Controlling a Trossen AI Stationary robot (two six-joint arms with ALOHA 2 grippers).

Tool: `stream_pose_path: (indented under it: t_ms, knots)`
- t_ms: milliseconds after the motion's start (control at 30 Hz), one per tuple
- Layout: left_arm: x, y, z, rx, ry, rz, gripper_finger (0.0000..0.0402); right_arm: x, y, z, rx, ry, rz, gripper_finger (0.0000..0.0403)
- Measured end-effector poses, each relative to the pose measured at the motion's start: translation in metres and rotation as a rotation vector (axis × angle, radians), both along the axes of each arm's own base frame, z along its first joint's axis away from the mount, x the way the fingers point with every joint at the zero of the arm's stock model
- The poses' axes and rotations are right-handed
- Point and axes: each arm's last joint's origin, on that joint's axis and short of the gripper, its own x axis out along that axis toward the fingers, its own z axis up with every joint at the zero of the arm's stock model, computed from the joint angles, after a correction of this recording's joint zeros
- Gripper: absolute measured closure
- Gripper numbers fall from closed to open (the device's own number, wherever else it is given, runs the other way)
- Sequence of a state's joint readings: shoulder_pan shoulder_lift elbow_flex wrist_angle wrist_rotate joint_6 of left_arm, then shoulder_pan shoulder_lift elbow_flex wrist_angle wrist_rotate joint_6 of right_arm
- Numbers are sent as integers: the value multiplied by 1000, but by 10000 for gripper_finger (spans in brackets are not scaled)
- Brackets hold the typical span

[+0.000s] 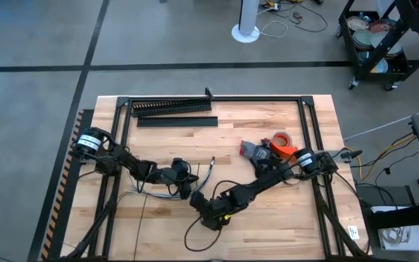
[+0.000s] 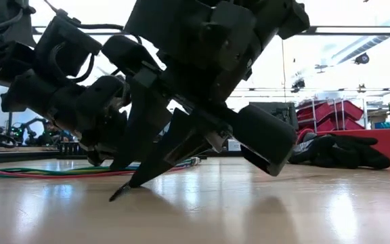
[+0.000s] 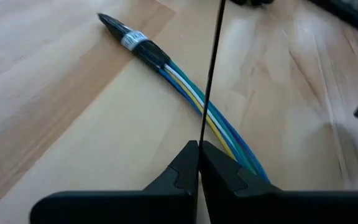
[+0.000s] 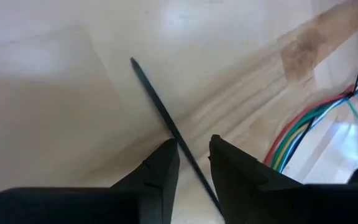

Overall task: Ziptie cables
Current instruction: Wrap the black zip tie on the cable

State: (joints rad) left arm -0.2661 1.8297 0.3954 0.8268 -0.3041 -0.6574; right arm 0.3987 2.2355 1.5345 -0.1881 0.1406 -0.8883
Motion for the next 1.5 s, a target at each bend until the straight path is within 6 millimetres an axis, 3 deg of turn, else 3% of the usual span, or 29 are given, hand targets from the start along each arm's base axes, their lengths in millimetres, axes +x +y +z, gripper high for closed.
stream_pose_path:
  t_ms: [300, 500, 800, 1133, 1500]
  knots:
    - [0, -2, 0, 54, 16, -99, 402, -6, 8, -6, -40, 3, 1, 334]
    - [0, -1, 0, 25, 0, -33, 402, -16, 26, -7, -97, -20, -26, 327]
    - [1, 0, 2, -96, -31, 82, 402, -32, 41, -8, -144, -32, -124, 354]
    - [8, -2, 6, -121, -50, 92, 402, -30, 35, -16, -138, -107, -153, 323]
    - [11, -4, 7, -117, -42, 64, 402, -9, 11, -11, 155, -138, -328, 306]
